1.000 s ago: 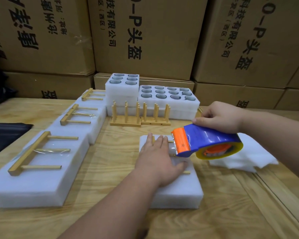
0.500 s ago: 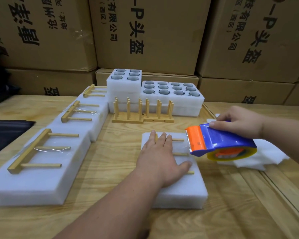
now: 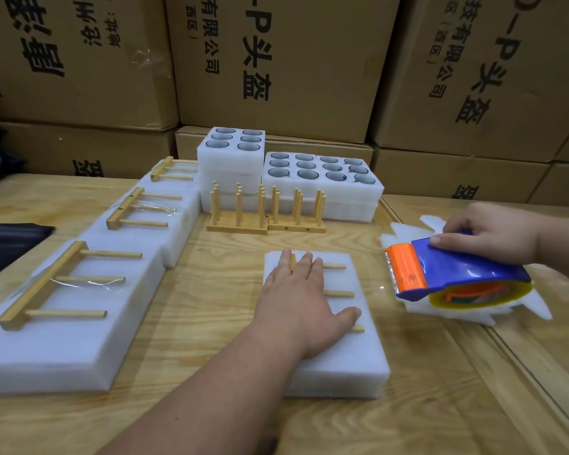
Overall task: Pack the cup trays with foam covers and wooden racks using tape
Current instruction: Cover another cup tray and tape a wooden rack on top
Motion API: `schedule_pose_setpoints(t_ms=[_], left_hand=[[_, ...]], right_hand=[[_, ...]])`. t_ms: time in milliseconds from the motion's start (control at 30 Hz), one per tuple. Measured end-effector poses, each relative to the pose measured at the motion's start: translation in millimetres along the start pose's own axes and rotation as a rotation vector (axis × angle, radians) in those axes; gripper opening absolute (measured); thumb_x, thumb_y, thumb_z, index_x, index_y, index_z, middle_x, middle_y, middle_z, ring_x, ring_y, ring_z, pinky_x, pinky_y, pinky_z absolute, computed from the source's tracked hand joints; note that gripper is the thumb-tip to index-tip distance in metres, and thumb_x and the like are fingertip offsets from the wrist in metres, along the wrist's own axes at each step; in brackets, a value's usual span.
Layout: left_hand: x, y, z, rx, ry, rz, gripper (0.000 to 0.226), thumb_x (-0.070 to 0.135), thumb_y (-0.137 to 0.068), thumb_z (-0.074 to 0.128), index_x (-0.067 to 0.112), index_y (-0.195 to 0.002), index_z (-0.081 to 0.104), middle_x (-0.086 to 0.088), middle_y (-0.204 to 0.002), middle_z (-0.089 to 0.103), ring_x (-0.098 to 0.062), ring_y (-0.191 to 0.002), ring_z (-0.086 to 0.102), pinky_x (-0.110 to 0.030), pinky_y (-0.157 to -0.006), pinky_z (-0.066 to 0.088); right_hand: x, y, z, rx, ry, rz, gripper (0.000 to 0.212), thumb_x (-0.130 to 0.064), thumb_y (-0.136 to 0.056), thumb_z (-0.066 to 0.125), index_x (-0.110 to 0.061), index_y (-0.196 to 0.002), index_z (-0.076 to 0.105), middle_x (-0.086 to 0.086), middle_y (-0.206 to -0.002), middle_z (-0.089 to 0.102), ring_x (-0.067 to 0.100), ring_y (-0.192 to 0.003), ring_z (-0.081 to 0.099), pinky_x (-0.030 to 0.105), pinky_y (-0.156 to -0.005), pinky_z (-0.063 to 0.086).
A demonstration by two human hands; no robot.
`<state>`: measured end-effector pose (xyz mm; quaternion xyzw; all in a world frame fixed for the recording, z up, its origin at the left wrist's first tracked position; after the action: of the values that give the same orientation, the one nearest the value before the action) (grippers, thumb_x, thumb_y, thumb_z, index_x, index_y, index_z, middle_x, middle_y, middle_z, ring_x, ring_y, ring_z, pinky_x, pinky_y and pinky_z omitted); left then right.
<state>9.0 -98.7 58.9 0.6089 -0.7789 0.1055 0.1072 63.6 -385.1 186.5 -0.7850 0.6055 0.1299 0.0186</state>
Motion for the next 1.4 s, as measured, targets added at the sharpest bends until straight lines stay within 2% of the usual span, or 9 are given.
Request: schedule_pose_setpoints(t_ms=[233, 433, 533, 633, 833, 967, 1133, 1267, 1400], left_hand=[[-1.1, -0.9, 3.0, 0.012, 0.010, 0.002, 0.103, 0.082, -0.085, 0.032, 0.021, -0.162, 0.002, 0.007, -0.170, -0.004, -0.023, -0.153, -0.024, -0.043, -0.125, 0.000], [-1.0, -0.6, 2.7, 0.009, -0.005, -0.001, 0.102, 0.081, -0.085, 0.032, 0.021, -0.162, 0.002, 0.008, -0.170, -0.003, -0.024, -0.152, -0.024, -0.043, -0.125, 0.000], [-0.7, 0.7, 1.5, 0.001, 0.006, 0.000, 0.101, 0.080, -0.086, 0.033, 0.022, -0.162, 0.002, 0.008, -0.169, -0.004, -0.023, -0.152, -0.024, -0.042, -0.124, 0.000], [0.0, -0.5, -0.7, -0.026, -0.015, 0.004, 0.100, 0.079, -0.087, 0.033, 0.021, -0.162, 0.001, 0.007, -0.169, -0.004, -0.023, -0.152, -0.025, -0.043, -0.126, 0.000], [0.1, 0.8, -1.2, -0.023, -0.014, 0.008, 0.099, 0.078, -0.088, 0.033, 0.021, -0.162, 0.001, 0.007, -0.170, -0.004, -0.022, -0.152, -0.024, -0.043, -0.125, 0.000], [0.1, -0.4, 1.2, -0.013, -0.020, 0.004, 0.100, 0.078, -0.087, 0.032, 0.021, -0.162, 0.001, 0.007, -0.170, -0.003, -0.023, -0.152, -0.024, -0.043, -0.125, 0.000], [-0.1, -1.2, 3.0, 0.001, -0.025, 0.004, 0.100, 0.078, -0.087, 0.032, 0.020, -0.162, 0.002, 0.007, -0.170, -0.002, -0.024, -0.153, -0.023, -0.043, -0.126, 0.002], [0.0, -0.7, 3.1, 0.009, -0.027, 0.000, 0.101, 0.079, -0.086, 0.032, 0.020, -0.162, 0.002, 0.007, -0.170, -0.001, -0.024, -0.153, -0.023, -0.044, -0.125, 0.003], [1.5, -2.4, 3.5, 0.011, -0.014, -0.010, 0.102, 0.078, -0.084, 0.033, 0.021, -0.162, 0.004, 0.007, -0.170, -0.001, -0.023, -0.153, -0.022, -0.044, -0.125, 0.003]], right_hand=[[-8.6, -4.7, 10.3, 0.003, 0.207, 0.047, 0.062, -0.079, -0.082, 0.045, -0.024, -0.076, 0.072, -0.004, -0.072, 0.068, 0.015, -0.069, 0.065, 0.037, -0.068, 0.053], [-19.2, -17.2, 15.8, -0.034, 0.306, 0.070, 0.054, -0.074, -0.087, 0.051, -0.025, -0.069, 0.067, -0.005, -0.072, 0.063, 0.015, -0.068, 0.062, 0.031, -0.059, 0.045], [-7.5, -13.2, 10.2, -0.023, 0.225, 0.075, 0.062, -0.075, -0.085, 0.050, -0.019, -0.070, 0.070, -0.001, -0.068, 0.065, 0.016, -0.064, 0.060, 0.037, -0.063, 0.048], [8.3, -4.7, 2.7, 0.013, 0.067, 0.071, 0.072, -0.081, -0.074, 0.047, -0.013, -0.071, 0.071, 0.006, -0.065, 0.065, 0.013, -0.056, 0.056, 0.032, -0.059, 0.044], [25.6, 1.2, -3.2, 0.012, -0.012, 0.048, 0.067, -0.080, -0.070, 0.052, -0.017, -0.066, 0.072, 0.004, -0.062, 0.068, 0.016, -0.054, 0.062, 0.031, -0.056, 0.044], [16.2, -3.0, 6.0, -0.023, 0.125, 0.103, 0.071, -0.086, -0.066, 0.047, -0.020, -0.064, 0.071, -0.010, -0.059, 0.065, 0.009, -0.053, 0.060, 0.029, -0.056, 0.045], [-19.2, -15.7, 18.2, -0.078, 0.379, 0.171, 0.066, -0.085, -0.077, 0.049, -0.021, -0.068, 0.066, -0.005, -0.064, 0.063, 0.012, -0.058, 0.058, 0.027, -0.052, 0.037], [-50.2, -32.9, 28.1, -0.121, 0.505, 0.200, 0.065, -0.084, -0.074, 0.053, -0.020, -0.076, 0.066, -0.001, -0.072, 0.066, 0.016, -0.063, 0.059, 0.029, -0.055, 0.041], [-82.2, -45.7, 29.5, -0.160, 0.586, 0.200, 0.059, -0.079, -0.074, 0.060, -0.020, -0.075, 0.060, -0.002, -0.072, 0.062, 0.016, -0.063, 0.057, 0.030, -0.053, 0.037]])
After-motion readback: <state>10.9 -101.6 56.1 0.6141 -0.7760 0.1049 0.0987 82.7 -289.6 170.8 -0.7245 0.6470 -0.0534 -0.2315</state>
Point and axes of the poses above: each hand's wrist, its own y-axis away from the middle knuckle, its own z-axis out of the palm, x = y × z, the point moved 1 cm from there along -y, towards the middle knuckle
